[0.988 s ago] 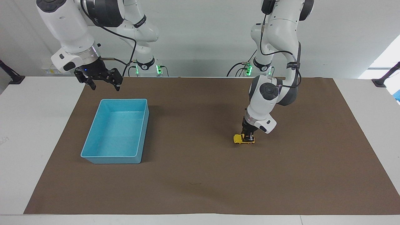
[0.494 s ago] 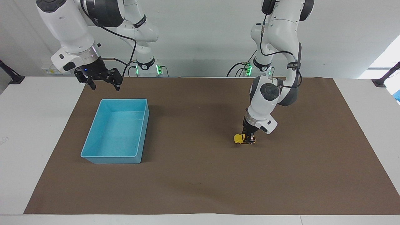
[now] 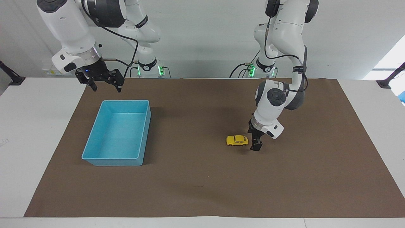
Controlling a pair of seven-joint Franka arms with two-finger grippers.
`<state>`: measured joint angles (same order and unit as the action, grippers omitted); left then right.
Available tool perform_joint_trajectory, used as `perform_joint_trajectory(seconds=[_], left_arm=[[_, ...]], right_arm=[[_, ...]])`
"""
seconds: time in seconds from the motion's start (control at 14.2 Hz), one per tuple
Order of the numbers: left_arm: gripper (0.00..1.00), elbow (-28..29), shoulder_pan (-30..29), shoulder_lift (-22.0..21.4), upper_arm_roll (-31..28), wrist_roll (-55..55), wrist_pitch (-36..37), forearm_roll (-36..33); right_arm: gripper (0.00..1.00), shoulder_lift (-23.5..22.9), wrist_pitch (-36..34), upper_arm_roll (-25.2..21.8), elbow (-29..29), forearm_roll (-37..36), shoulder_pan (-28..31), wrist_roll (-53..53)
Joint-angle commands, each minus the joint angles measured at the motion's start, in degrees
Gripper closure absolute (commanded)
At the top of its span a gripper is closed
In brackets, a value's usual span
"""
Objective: Wind up and store yellow beetle car
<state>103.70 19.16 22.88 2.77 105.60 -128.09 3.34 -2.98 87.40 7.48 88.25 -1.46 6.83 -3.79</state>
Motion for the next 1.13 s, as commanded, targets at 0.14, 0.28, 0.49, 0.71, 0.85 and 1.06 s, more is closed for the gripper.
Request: perform_joint_trajectory(seconds=[0.14, 0.28, 0.49, 0.71, 0.85, 1.06], left_arm=[[0.0, -1.0, -0.3, 0.0, 0.2, -0.9, 1.4, -0.5], [0.0, -1.1, -0.3, 0.0, 0.2, -1.0, 1.2, -0.8], [0.0, -1.9, -0.4, -0.2, 0.1, -4.9, 1.6, -0.7], [0.0, -1.9, -0.4, -2.4, 0.1, -8.5, 2.3, -0.7], [0.0, -2.6, -0.6, -4.0, 0.0, -12.4, 3.5, -0.7], [0.0, -6.5, -1.0, -4.3, -0.1, -16.4, 7.0, -0.8]], right_arm=[[0.0, 0.9, -0.9, 0.4, 0.8, 0.8, 0.3, -0.2], [0.0, 0.9, -0.9, 0.4, 0.6, 0.7, 0.3, -0.2], [0.0, 0.8, -0.3, 0.3, 0.5, 0.7, 0.5, -0.8], [0.0, 0.6, 0.0, 0.3, 0.5, 0.6, 0.6, 0.0], [0.0, 0.8, 0.1, 0.3, 0.8, 0.8, 0.5, -0.6], [0.0, 1.1, 2.0, 0.3, 1.7, 4.1, 0.3, -6.2]])
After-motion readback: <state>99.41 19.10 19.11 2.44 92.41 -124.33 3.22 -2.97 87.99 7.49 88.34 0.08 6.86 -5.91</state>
